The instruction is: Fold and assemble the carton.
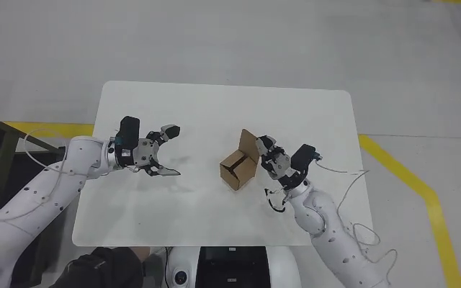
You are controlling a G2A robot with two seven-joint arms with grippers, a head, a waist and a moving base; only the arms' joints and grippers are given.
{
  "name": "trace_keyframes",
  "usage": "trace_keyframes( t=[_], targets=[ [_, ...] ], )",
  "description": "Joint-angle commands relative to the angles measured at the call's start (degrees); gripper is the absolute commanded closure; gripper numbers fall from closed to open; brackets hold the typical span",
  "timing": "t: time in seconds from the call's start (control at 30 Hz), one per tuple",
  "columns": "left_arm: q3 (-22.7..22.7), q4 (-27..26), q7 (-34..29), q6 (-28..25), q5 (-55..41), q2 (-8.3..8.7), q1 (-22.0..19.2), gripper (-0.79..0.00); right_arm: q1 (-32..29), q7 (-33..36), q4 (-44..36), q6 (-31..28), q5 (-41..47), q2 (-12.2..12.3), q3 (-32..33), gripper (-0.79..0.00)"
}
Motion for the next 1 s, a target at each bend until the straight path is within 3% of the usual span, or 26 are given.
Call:
trace_keyframes(
  t=[0.0,0.13,0.17,0.23,0.27,0.53,0.57,0.63,0.7,0.97],
  targets=[
    [-0.1,0.1,0.0,0.0,0.1,-0.01,0.0,-0.785,0.5,-1.6,1.4,1.2,-1.4,-0.1,-0.1,0.000],
    [-0.2,-0.1,0.0,0.0,0.4,-0.09,0.2,-0.785,0.8,-3.0,3.2,2.2,-2.5,-0.3,-0.2,-0.003],
    [-0.2,-0.1,0.0,0.0,0.4,-0.12,0.2,-0.785,0.6,-3.1,3.2,2.5,-3.3,-0.3,-0.1,-0.065],
    [-0.3,-0.2,0.0,0.0,0.6,-0.17,0.3,-0.785,-0.1,-2.9,2.8,2.8,-4.6,-0.1,0.2,-0.268],
    [-0.3,-0.2,0.0,0.0,0.6,-0.18,0.3,-0.785,-0.6,-2.5,2.4,3.1,-5.3,0.0,0.4,-0.314],
    [-0.4,-0.5,0.0,0.0,1.4,-0.36,0.5,-0.785,-7.6,-1.8,-3.4,2.0,-7.7,1.1,2.9,-0.369],
    [-0.4,-0.5,0.0,0.0,1.5,-0.38,0.5,-0.785,-8.7,-1.8,-4.4,1.8,-7.9,1.3,3.4,-0.409],
    [-0.5,-0.5,0.0,0.0,1.7,-0.39,0.6,-0.785,-11.1,-1.1,-6.9,1.3,-8.6,1.7,4.5,-0.631],
    [-0.7,-0.5,0.0,0.0,1.7,-0.37,0.7,-0.785,-13.4,1.9,-10.1,1.1,-9.7,2.2,5.9,-0.785],
    [-1.6,-0.4,0.2,0.2,1.3,-0.27,1.3,-0.785,-18.9,29.5,-25.5,-2.0,-7.0,4.2,13.3,-0.785]
  ],
)
